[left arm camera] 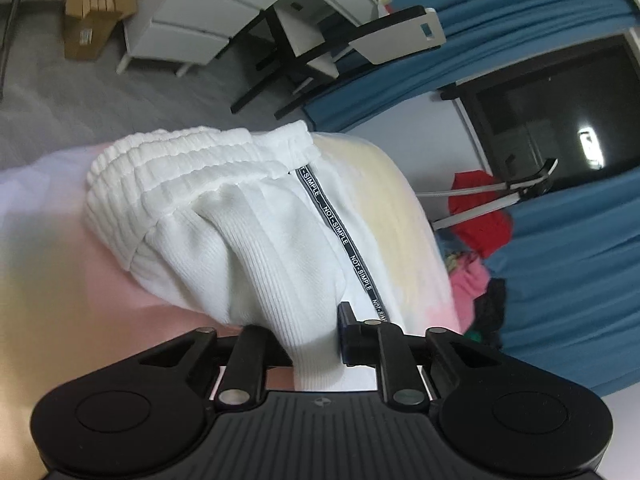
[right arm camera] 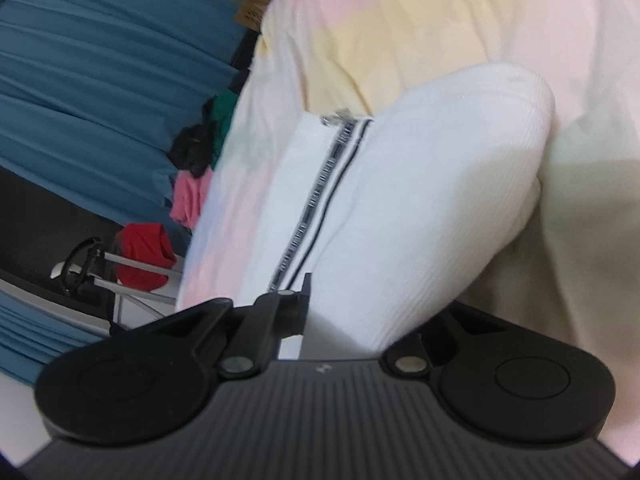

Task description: Fold clothes

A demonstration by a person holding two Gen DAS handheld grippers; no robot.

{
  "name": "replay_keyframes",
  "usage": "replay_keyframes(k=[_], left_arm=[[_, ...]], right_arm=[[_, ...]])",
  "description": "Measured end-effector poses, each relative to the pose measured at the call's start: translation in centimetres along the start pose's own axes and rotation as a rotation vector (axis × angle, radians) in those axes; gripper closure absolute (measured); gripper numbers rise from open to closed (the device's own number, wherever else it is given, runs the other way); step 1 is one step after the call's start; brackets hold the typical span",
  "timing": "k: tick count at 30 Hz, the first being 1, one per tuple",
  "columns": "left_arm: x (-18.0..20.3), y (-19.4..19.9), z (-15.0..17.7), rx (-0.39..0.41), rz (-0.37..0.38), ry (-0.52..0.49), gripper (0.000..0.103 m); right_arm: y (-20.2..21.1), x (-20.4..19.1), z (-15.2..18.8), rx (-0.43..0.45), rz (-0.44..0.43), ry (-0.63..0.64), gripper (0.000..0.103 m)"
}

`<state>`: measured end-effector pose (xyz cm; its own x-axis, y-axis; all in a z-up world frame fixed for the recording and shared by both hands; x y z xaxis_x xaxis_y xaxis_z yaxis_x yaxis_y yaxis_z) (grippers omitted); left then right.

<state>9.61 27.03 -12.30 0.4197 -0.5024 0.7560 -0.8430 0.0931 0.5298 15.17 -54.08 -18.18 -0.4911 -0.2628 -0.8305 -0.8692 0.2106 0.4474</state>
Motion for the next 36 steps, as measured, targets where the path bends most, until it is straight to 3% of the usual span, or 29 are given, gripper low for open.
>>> replay_keyframes(k=[4, 10, 13, 16, 24, 30, 33, 36], left_arm=[[1.0, 0.9, 1.0, 0.027, -0.069, -0.113, 0.049], [4.4, 3.2, 4.2, 0.145, -0.187, -0.407, 0.02], [6.1, 3.3, 7.3, 0.18, -0.199, -0.562, 0.019], [7.8, 2.3, 10.2, 0.171, -0.159, -0.656, 0.019], [12.1, -0.4, 18.0, 0.144, -0.051, -0.901, 0.019], [10.2, -4.2, 19.9, -0.015, -0.127, -0.894, 0.019], [8.4, -6.2, 20.2, -0.12, -0.171, -0.856, 0.018], [8.5, -6.3, 20.4, -0.109, -0.177, -0.876, 0.016]], right_arm=[[0.3, 1.3, 0.3, -0.023, 0.006, -0.016, 0.087], [0.7, 2.6, 0.3, -0.04, 0.01, -0.034, 0.076], [0.6, 2.8, 0.2, -0.04, -0.008, -0.046, 0.073], [0.2, 2.7, 0.2, -0.036, -0.033, -0.051, 0.058], [-1.2, 2.3, -0.5, -0.015, -0.055, 0.023, 0.058], [-0.4, 0.8, -2.0, 0.09, -0.118, 0.086, 0.058], [-0.8, 2.0, -2.3, 0.077, -0.132, 0.005, 0.058], [-1.2, 3.4, -2.6, 0.06, -0.145, -0.082, 0.058]])
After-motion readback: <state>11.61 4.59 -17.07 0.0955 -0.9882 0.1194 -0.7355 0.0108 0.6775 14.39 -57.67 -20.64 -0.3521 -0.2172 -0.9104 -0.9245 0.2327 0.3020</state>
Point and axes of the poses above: each gripper's, at about its wrist camera, not at the fingertips, and y roughly against the way its jaws point, x to its right, z to its underside, the point moved 9 cm from there along -y, roughly the way its jaws point, and after that the axes turned 6 degrees about x, right-handed, at the moved point
